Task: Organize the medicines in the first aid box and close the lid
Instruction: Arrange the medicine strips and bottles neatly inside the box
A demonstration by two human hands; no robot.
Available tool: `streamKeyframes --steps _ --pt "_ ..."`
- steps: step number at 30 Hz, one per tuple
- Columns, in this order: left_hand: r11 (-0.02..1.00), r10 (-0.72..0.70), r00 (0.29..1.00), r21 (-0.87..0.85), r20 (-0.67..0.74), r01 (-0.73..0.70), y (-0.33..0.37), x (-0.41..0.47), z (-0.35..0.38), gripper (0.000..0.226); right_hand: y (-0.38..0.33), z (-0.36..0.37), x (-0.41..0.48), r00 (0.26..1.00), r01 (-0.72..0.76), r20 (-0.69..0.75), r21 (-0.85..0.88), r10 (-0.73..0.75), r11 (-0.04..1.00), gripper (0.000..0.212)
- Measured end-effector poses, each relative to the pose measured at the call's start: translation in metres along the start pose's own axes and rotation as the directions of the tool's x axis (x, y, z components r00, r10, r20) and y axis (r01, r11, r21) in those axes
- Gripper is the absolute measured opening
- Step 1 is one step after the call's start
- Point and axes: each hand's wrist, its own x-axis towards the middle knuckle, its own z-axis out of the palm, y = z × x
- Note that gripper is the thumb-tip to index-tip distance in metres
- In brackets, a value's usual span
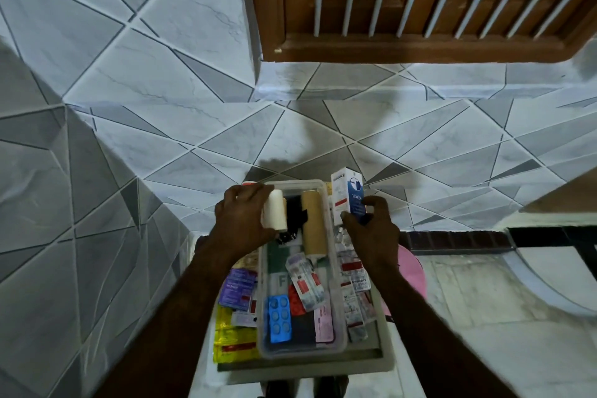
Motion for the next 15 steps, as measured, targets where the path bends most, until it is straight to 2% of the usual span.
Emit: streamKeyframes --steps 2,7,10,15 --pt "1.0 -0.014 0.999 0.007 0.039 0.014 0.004 0.007 0.005 0.094 -0.012 -0.006 -0.008 0.999 0.049 -0.013 0.009 -0.049 0.999 0.037" --pt "0.997 -0.062 0.991 0.063 0.121 0.055 0.008 0.018 0.012 0.089 -0.039 -0.002 -0.036 0.974 0.196 0.108 0.038 -0.199 0.98 0.038" --pt "0.994 -0.101 0.981 0.068 0.166 0.09 0.006 0.022 0.015 0.087 -0.04 0.016 -0.048 0.958 0.238 0.177 -0.059 -0.224 0.97 0.042" --pt "0.992 -0.111 0.976 0.083 0.187 0.097 -0.002 0.025 0.017 0.088 -0.042 0.041 -0.053 0.945 0.256 0.271 -0.266 -0.182 0.93 0.052"
